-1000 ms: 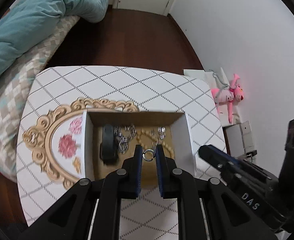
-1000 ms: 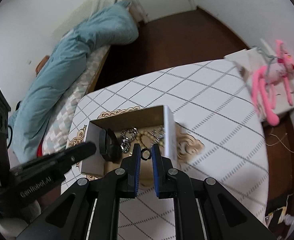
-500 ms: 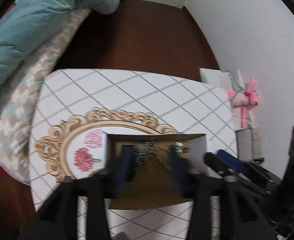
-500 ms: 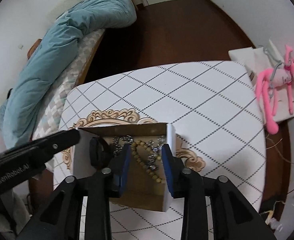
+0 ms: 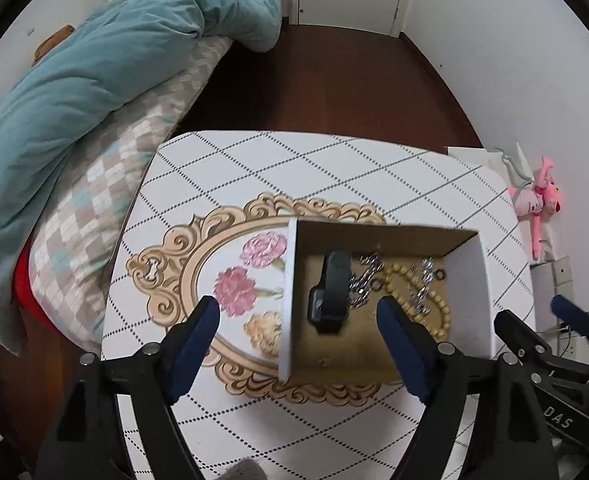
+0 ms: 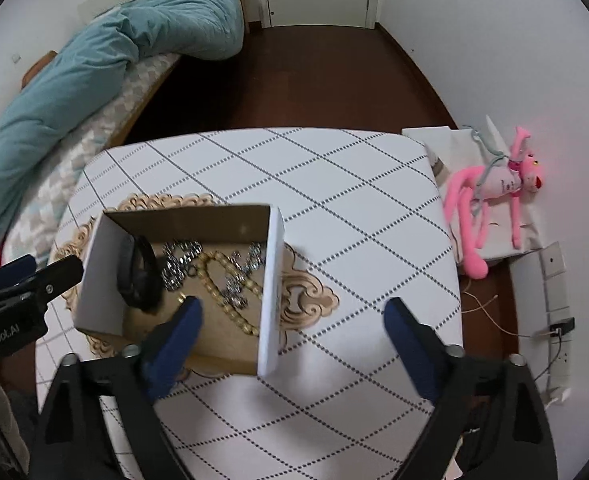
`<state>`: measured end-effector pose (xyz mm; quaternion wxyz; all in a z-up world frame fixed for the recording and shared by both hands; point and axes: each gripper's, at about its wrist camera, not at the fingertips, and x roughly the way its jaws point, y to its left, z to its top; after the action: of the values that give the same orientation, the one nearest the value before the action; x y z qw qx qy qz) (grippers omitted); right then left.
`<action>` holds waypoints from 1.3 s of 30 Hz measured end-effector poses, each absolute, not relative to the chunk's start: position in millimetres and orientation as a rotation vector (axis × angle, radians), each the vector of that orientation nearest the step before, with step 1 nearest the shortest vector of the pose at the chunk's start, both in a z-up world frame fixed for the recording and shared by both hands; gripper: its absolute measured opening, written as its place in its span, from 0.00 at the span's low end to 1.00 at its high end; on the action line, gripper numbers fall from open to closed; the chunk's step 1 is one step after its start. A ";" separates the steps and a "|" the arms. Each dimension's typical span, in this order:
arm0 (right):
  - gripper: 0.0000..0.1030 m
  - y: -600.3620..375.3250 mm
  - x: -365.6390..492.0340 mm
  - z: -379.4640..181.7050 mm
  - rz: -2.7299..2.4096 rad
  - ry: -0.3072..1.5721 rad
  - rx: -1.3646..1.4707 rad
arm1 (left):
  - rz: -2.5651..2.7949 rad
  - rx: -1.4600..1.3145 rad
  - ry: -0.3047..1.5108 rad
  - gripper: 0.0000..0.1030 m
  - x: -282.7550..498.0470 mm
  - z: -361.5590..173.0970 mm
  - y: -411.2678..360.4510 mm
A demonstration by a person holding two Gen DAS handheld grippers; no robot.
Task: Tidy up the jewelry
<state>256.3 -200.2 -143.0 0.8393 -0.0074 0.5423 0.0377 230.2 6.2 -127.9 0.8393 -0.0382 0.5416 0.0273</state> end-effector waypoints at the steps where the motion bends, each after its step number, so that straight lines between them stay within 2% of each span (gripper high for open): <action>1: 0.98 -199.2 254.0 -144.8 0.076 1.148 -0.021 | 0.059 -0.073 1.143 0.85 227.6 -129.9 5.8; 3: 1.00 -198.1 249.1 -147.6 0.063 1.150 -0.033 | 0.061 -0.057 1.138 1.00 223.5 -132.8 3.9; 13: 1.00 -197.2 234.5 -152.3 0.027 1.143 -0.040 | 0.092 -0.028 1.125 1.00 207.6 -142.3 3.7; 20: 1.00 -200.5 220.4 -136.0 0.005 1.108 -0.035 | 0.094 -0.048 1.097 1.00 188.7 -125.2 3.2; 39: 1.00 -201.8 101.0 3.5 -0.016 0.840 -0.019 | 0.062 -0.045 0.887 1.00 82.2 -1.6 1.1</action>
<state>101.0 -201.8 3.5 0.9130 -0.0093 0.4078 -0.0079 82.2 1.1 -1.6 0.9025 -0.0218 0.4291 0.0299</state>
